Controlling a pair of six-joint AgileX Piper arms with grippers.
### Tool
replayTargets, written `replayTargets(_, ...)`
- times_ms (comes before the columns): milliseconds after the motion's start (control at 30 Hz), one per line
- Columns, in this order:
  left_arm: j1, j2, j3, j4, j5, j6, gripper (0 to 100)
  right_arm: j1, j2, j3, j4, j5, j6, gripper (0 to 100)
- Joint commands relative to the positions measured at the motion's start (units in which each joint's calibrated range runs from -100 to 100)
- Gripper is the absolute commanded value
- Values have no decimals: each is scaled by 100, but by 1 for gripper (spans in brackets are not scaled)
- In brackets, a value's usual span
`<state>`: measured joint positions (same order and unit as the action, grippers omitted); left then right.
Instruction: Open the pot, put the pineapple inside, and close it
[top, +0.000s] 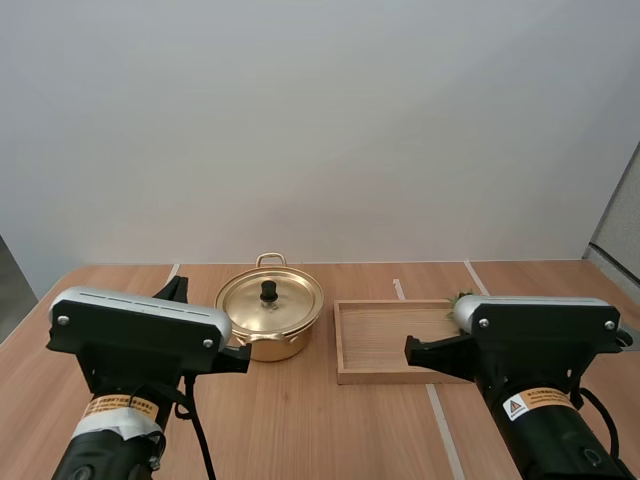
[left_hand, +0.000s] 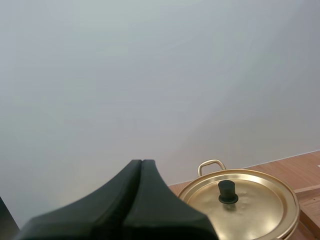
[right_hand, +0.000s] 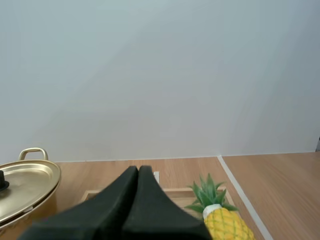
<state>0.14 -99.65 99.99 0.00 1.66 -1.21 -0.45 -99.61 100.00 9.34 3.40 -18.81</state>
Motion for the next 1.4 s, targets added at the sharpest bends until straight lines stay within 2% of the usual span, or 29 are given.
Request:
replayTargets(0, -19, -35, -57, 0, -330, -13, 0, 4, -39, 0, -31, -1067, -60, 0)
replayTargets(100, -19, -35, -311, 0, -579, -13, 0, 4, -39, -40, -21, -1447, -60, 0)
replayTargets(400, -19, -35, -1610, 0, -526, -53, 0, 4, -39, -1270, -21, -1316, -60, 0)
replayTargets(500, -19, -35, -1932, 0, -543, -295, 0, 4, -39, -1743, -216, -816, -368, 0)
replayTargets(633, -19, -35, -2142, 0, -543, -348, 0, 4, -39, -2225, -422, -414, -377, 0)
replayTargets(800, -19, 18, -2521, 0, 242, -321, 0, 4, -39, -2855, -934, 474, -377, 0)
replayTargets(1133, -19, 1068, -3759, 0, 356, -376, 0, 4, 794, -3840, -1077, 880, -377, 0)
replayTargets(1367, -19, 2184, -5132, 0, 1827, -376, 0, -23, 1672, -4717, -1183, 2012, -356, 0)
